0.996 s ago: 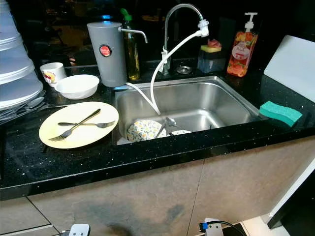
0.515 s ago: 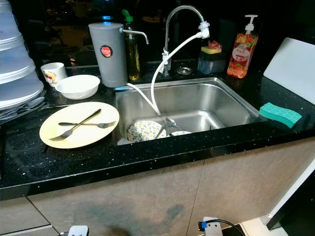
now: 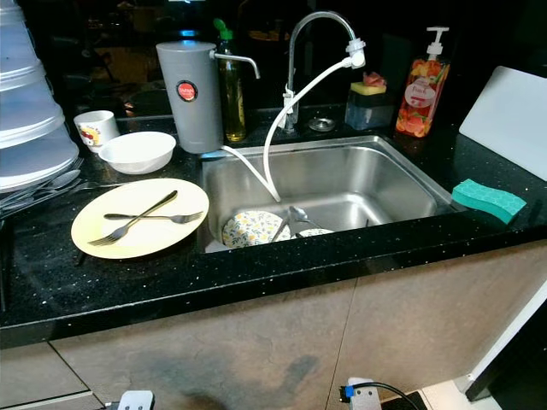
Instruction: Kitchen organization
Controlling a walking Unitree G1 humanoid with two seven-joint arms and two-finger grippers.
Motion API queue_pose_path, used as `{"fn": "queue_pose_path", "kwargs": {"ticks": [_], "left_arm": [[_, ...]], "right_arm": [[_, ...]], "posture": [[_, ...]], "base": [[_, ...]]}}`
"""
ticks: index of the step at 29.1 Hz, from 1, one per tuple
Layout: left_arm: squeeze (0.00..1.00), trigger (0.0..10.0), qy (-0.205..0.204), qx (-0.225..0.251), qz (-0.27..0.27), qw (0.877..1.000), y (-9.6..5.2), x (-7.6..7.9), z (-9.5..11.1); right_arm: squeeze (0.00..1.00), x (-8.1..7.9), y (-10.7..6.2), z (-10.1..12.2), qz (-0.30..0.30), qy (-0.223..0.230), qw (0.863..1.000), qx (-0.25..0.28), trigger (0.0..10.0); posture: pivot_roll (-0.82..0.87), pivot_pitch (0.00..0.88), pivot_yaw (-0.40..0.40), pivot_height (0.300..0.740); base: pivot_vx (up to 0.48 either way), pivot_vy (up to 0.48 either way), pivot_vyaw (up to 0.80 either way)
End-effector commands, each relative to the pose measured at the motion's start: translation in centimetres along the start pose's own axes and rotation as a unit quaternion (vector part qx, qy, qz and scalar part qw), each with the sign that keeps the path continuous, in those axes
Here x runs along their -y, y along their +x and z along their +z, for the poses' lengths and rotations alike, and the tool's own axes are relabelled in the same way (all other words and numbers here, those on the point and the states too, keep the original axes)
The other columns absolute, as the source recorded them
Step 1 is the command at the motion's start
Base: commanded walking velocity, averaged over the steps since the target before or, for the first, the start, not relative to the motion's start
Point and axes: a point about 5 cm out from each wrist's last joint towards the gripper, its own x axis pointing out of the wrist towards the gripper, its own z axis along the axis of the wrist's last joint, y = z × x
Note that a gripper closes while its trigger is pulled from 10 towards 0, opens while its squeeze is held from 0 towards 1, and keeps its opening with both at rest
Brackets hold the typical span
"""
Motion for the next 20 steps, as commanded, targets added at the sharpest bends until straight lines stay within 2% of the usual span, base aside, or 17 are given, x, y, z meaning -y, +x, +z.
{"fn": "queue_pose_path", "kwargs": {"ticks": [1, 8, 20], "left_arm": [[0.00, 10.0, 0.004, -0.003, 0.007, 1.000, -0.25, -0.77, -0.33], [0.00, 10.0, 0.005, 0.001, 0.010, 1.000, -0.63, -1.39, -0.73], [0.00, 10.0, -0.008, 0.010, 0.016, 1.000, -0.73, -1.03, -0.96]], "right_arm": [[0.00, 0.27, -0.09, -0.38, -0.006, -0.002, 1.000, -0.009, 10.0], [0.00, 0.30, -0.13, -0.57, -0.007, 0.000, 1.000, -0.009, 10.0], [0.00, 0.13, -0.02, -0.02, 0.002, -0.015, 1.000, -0.006, 10.0]], "posture": [[0.01, 0.001, -0.011, 0.740], [0.01, 0.000, -0.016, 0.740], [0.02, 0.030, -0.043, 0.740]], "base": [[0.000, 0.000, 0.00], [0.000, 0.000, 0.00], [0.000, 0.000, 0.00]]}}
